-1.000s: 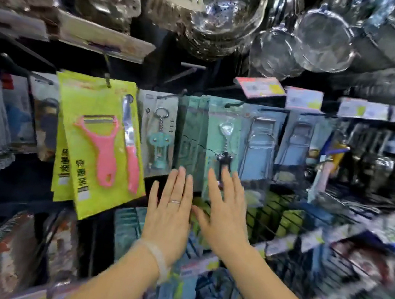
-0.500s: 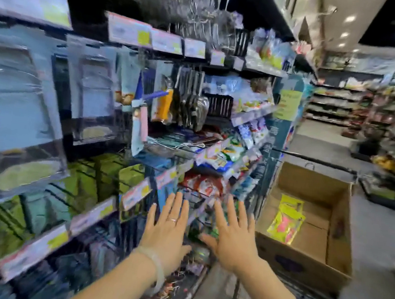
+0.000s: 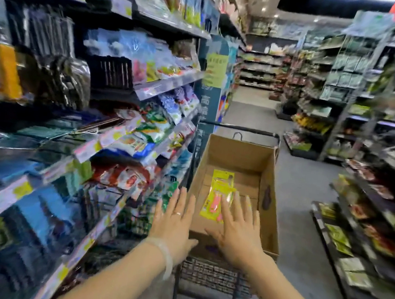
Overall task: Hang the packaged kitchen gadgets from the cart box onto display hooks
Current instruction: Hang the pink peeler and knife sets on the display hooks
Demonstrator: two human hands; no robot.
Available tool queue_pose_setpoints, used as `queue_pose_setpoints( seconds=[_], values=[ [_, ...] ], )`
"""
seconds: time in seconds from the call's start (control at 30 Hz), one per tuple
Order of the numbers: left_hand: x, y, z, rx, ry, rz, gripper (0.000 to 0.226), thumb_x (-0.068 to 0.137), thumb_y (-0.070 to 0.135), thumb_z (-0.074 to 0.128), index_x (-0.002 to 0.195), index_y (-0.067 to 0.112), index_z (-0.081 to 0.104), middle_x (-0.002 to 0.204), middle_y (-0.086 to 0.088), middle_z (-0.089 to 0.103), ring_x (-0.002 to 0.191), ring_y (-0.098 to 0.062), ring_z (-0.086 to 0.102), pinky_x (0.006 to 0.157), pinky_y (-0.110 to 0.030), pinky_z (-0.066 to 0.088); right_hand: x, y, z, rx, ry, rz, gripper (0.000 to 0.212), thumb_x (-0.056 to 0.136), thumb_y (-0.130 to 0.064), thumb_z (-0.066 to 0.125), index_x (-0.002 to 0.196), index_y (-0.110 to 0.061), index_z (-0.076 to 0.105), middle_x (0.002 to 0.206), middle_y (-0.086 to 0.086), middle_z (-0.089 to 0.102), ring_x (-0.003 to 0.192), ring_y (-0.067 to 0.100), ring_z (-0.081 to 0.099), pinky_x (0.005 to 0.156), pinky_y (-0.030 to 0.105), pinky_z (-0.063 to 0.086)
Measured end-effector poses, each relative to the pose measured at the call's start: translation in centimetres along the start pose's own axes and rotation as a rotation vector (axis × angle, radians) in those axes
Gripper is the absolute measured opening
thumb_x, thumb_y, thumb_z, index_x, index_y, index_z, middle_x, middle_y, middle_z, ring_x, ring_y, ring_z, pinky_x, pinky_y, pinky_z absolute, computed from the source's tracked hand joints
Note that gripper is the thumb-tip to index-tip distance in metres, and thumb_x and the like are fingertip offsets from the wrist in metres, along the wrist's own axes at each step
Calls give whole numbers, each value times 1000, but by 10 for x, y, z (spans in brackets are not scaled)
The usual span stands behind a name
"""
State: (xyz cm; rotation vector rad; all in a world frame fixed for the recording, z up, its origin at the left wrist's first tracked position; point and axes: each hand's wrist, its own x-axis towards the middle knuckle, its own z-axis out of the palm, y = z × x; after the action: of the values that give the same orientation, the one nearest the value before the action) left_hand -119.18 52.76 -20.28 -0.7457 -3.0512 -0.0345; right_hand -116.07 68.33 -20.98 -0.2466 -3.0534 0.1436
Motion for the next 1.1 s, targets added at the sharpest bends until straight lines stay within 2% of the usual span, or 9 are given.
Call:
queue_pose_setpoints(
  seconds=[0.47, 0.67, 0.7, 0.73, 0.77, 0.8, 0.87, 1.0, 1.1],
  values=[
    [257, -10, 63, -118, -74, 86, 90, 91, 52, 41, 145, 15, -22, 151, -8, -33, 140, -22, -29, 115, -47, -10, 222, 84, 70, 44, -73, 194, 78, 91, -63, 29, 149, -25, -6, 157, 5, -18, 144, 28, -19, 116, 47, -2],
    [323, -9, 102, -115, -89, 83, 94, 89, 52, 46, 145, 15, -19, 146, -6, -36, 135, -19, -32, 116, -45, -5, 280, 110, 133, 141, -173, 294, 82, 89, -64, 32, 149, -25, -7, 158, 6, -12, 146, 28, -11, 117, 44, 4],
    [333, -8, 108, -111, -33, 97, 98, 85, 53, 53, 148, 12, -10, 149, -9, -28, 137, -20, -25, 116, -47, 2, 288, 115, 146, 175, -188, 322, 83, 89, -65, 33, 149, -26, -8, 158, 6, -10, 146, 27, -9, 118, 44, 5],
    [345, -8, 113, -94, 49, 115, 105, 75, 55, 65, 149, 8, 7, 154, -13, -8, 143, -24, -8, 114, -51, 16, 298, 120, 159, 217, -202, 349, 86, 88, -66, 35, 149, -26, -9, 159, 7, -8, 146, 27, -6, 118, 42, 7],
    [356, -9, 121, -104, 79, 114, 112, 59, 57, 76, 144, 5, 26, 152, -17, 20, 143, -29, 15, 107, -53, 32, 308, 124, 172, 259, -211, 368, 89, 85, -69, 36, 149, -26, -10, 159, 8, -4, 146, 27, -3, 118, 41, 8],
    [367, -10, 131, -120, 102, 114, 115, 45, 58, 82, 137, 6, 37, 143, -17, 41, 136, -30, 31, 99, -52, 42, 318, 128, 187, 299, -218, 381, 94, 82, -71, 38, 149, -26, -11, 159, 8, 2, 146, 27, 1, 118, 40, 10],
    [386, -13, 146, -120, 103, 96, 118, 36, 59, 84, 131, 6, 39, 135, -17, 52, 127, -28, 34, 92, -51, 47, 339, 134, 213, 365, -248, 416, 103, 77, -70, 48, 149, -24, -10, 157, 8, 12, 145, 27, 10, 117, 39, 17],
    [416, -19, 160, -128, 143, 81, 122, 44, 58, 81, 141, 7, 26, 143, -17, 37, 132, -30, 28, 96, -49, 43, 381, 137, 252, 412, -311, 528, 123, 65, -65, 67, 148, -21, -11, 148, 12, 27, 137, 30, 28, 109, 38, 30],
    [430, -21, 164, -205, 220, 91, 103, 71, 56, 58, 148, 13, 6, 155, -11, 12, 145, -24, -1, 106, -44, 21, 405, 139, 274, 422, -310, 687, 127, 62, -67, 69, 148, -21, -12, 139, 13, 38, 131, 30, 37, 105, 38, 34]
  ],
)
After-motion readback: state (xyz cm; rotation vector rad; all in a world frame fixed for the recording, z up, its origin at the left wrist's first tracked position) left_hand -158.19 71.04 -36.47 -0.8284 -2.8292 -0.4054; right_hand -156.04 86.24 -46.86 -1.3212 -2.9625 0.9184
